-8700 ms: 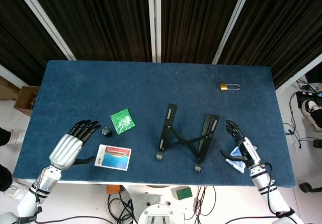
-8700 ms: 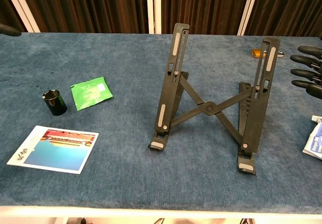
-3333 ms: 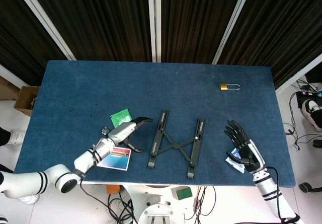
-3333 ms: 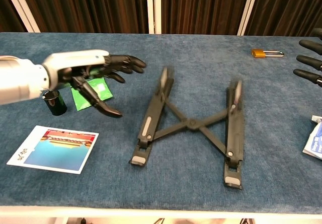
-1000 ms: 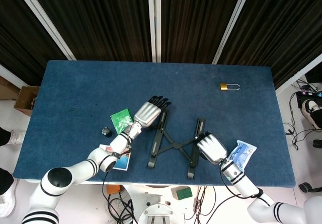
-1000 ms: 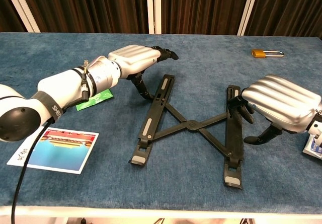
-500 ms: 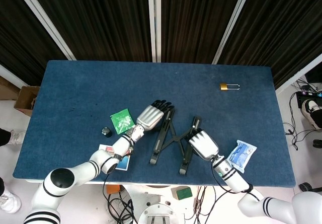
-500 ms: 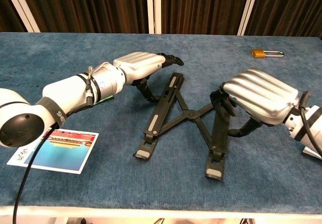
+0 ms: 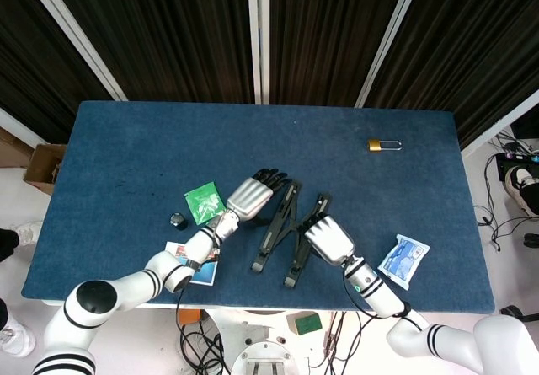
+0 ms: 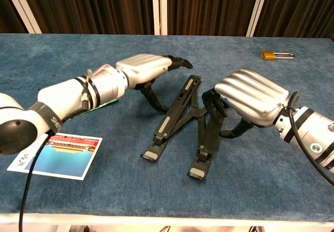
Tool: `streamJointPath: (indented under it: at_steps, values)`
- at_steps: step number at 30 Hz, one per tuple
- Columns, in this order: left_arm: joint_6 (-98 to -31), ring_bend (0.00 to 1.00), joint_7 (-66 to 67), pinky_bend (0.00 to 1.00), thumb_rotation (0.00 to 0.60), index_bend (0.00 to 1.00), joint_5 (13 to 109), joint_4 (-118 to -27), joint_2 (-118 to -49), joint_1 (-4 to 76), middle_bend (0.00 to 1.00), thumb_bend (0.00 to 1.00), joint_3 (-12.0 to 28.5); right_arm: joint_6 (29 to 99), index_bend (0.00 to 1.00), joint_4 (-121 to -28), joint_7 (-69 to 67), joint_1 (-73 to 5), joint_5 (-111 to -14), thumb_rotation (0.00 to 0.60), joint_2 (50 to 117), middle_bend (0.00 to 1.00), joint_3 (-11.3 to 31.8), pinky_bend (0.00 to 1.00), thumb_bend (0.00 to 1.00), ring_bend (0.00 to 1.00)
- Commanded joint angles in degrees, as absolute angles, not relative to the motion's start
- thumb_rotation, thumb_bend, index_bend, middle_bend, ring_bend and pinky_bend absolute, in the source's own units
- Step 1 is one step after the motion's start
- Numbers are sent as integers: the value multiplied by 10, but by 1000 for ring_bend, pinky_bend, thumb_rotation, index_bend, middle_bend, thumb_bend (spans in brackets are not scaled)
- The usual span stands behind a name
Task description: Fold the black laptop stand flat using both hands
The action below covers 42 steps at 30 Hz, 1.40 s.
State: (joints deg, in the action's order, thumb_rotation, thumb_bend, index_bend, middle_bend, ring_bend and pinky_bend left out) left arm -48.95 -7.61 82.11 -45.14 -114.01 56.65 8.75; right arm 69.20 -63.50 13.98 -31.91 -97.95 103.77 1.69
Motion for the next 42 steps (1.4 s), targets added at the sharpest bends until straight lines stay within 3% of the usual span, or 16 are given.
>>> streamJointPath:
  at_steps: [1, 2, 5, 7, 9, 16, 24, 34, 39, 42]
  values:
    - [-522, 0, -66, 96, 600, 86, 815, -496, -1096, 543, 45, 77, 95, 680, 380, -706, 147, -325, -986, 600, 983, 480, 4, 587, 26, 402]
    - [-533, 0, -62, 96, 600, 85, 815, -513, -1080, 535, 45, 77, 96, 669, 316, -731, 158, -328, -985, 600, 962, 439, 2, 544, 26, 356]
    - [-571, 0, -42, 96, 600, 86, 814, -579, -1024, 504, 45, 78, 93, 609, 38, -823, 197, -346, -958, 600, 896, 215, 6, 237, 26, 117]
    - [-592, 0, -32, 96, 600, 86, 810, -625, -988, 482, 45, 77, 92, 546, 0, -880, 232, -367, -918, 600, 856, 88, 18, 76, 26, 24]
    - [-608, 0, -23, 95, 600, 86, 803, -665, -957, 463, 45, 76, 91, 489, 0, -917, 268, -391, -875, 600, 834, 16, 33, 8, 26, 0]
    - [-657, 0, -43, 95, 600, 85, 793, -768, -882, 406, 45, 78, 87, 390, 0, -922, 369, -452, -767, 600, 843, 0, 55, 0, 26, 0]
    - [-705, 0, -74, 95, 600, 85, 820, -825, -827, 359, 45, 67, 69, 362, 0, -876, 417, -501, -685, 600, 892, 0, 59, 0, 25, 0]
    - [-715, 0, -87, 95, 600, 86, 828, -823, -822, 341, 45, 65, 66, 345, 0, -849, 461, -562, -605, 600, 920, 6, 50, 0, 70, 0]
    - [-715, 0, -90, 95, 600, 85, 834, -820, -822, 338, 45, 65, 65, 341, 13, -842, 452, -586, -564, 600, 925, 114, 52, 0, 176, 0]
    - [-717, 0, -91, 95, 600, 85, 836, -820, -821, 335, 45, 65, 65, 344, 154, -835, 444, -600, -551, 600, 929, 238, 52, 32, 210, 69]
